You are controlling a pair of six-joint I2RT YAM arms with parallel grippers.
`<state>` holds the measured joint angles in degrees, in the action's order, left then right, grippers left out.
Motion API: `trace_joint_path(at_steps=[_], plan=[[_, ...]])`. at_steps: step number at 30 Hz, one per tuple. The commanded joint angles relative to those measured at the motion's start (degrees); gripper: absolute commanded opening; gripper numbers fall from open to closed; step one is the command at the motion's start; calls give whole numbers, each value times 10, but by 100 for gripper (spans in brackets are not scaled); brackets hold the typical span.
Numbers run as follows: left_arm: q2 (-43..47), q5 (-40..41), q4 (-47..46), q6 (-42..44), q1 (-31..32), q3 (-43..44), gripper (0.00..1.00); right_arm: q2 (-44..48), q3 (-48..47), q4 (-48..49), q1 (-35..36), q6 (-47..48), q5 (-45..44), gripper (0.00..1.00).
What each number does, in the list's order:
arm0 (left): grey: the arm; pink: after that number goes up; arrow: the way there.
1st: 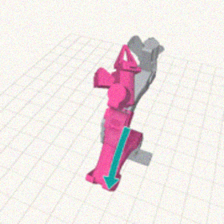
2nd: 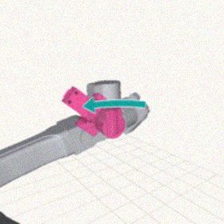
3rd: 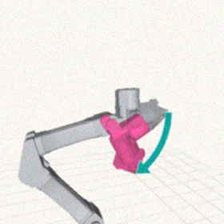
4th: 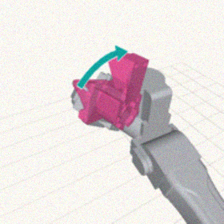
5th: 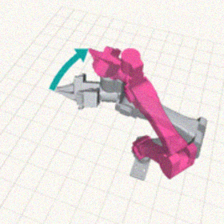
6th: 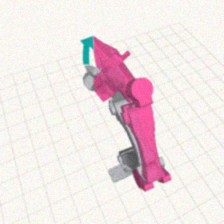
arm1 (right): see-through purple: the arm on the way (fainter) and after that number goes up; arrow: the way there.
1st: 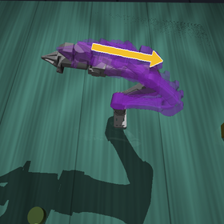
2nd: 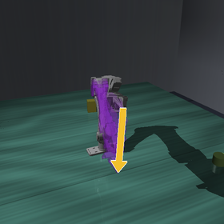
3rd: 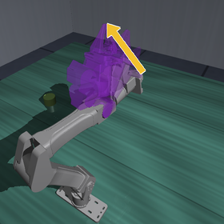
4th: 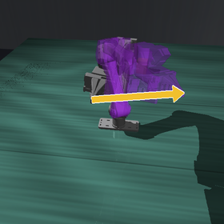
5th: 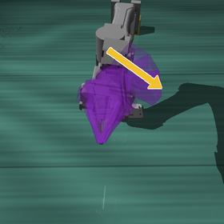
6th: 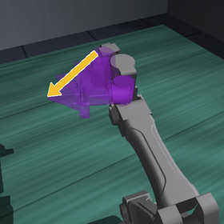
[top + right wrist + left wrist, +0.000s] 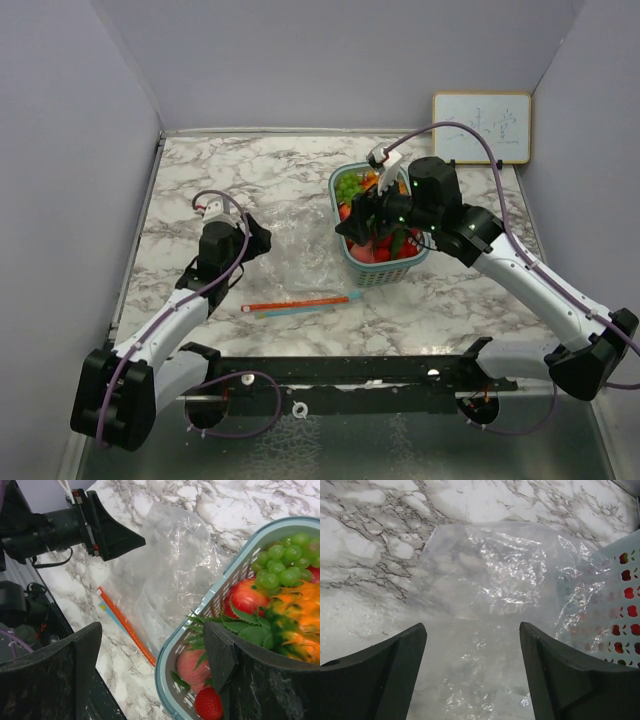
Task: Place the food in the zip-top bag and seal the zipper
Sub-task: Pick up the zipper food storage bag at the center of the board.
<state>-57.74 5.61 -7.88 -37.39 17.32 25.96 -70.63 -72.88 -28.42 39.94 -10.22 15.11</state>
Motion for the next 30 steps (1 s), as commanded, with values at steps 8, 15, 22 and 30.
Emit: trace_joint_path(at_steps=[8, 15, 22, 30], plan=[[-45, 33, -91, 22, 0, -76, 99, -20, 1, 19, 22, 4, 10, 85], [-111, -2, -143, 27, 0, -79, 82, -21, 6, 24, 23, 1, 9, 85], [-159, -71, -173, 21, 1, -64, 6, -17, 6, 23, 24, 3, 9, 84], [34, -53, 38, -20, 1, 34, 0, -12, 7, 0, 55, 48, 40, 75]])
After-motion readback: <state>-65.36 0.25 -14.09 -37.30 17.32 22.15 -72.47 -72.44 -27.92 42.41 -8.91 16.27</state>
